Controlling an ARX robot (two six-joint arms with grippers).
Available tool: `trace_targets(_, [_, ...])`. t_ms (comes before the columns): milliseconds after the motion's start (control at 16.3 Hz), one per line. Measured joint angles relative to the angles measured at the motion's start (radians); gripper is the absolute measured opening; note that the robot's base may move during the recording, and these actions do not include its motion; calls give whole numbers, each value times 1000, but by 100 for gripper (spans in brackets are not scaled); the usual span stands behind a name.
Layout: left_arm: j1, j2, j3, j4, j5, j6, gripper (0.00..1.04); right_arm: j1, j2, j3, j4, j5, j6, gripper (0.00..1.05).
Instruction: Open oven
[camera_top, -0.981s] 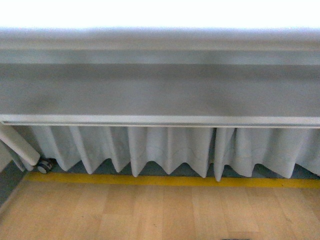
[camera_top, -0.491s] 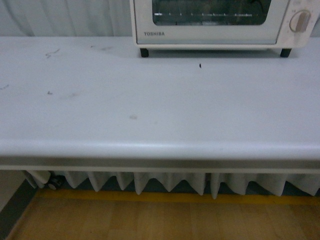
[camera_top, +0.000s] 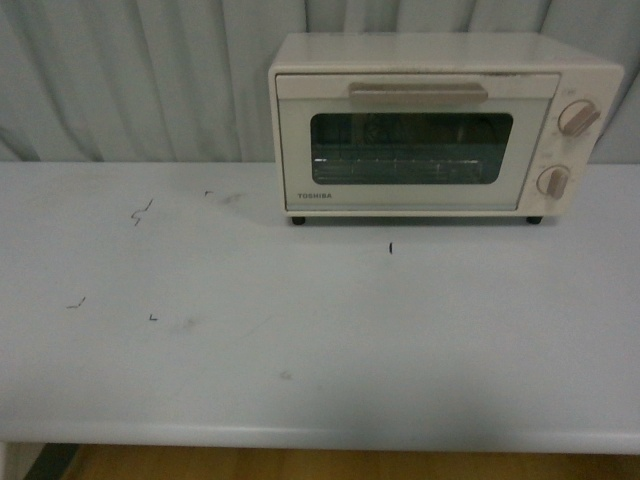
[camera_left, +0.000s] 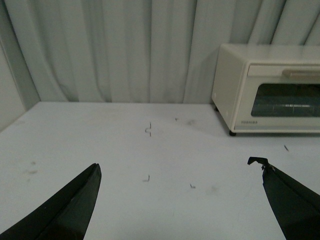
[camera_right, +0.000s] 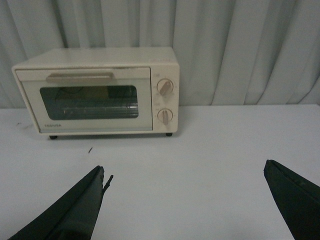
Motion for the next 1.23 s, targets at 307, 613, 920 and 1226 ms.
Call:
trace_targets(307, [0,0,0,0,-1,0,98,0,1,0,0,0,0,98])
trace_targets(613, [0,0,0,-1,-1,0,98,0,1,0,0,0,0,98])
trace_targets(920, [0,0,0,-1,-1,0,98,0,1,0,0,0,0,98])
trace_targets(1226, [0,0,0,-1,-1,0,98,0,1,0,0,0,0,98])
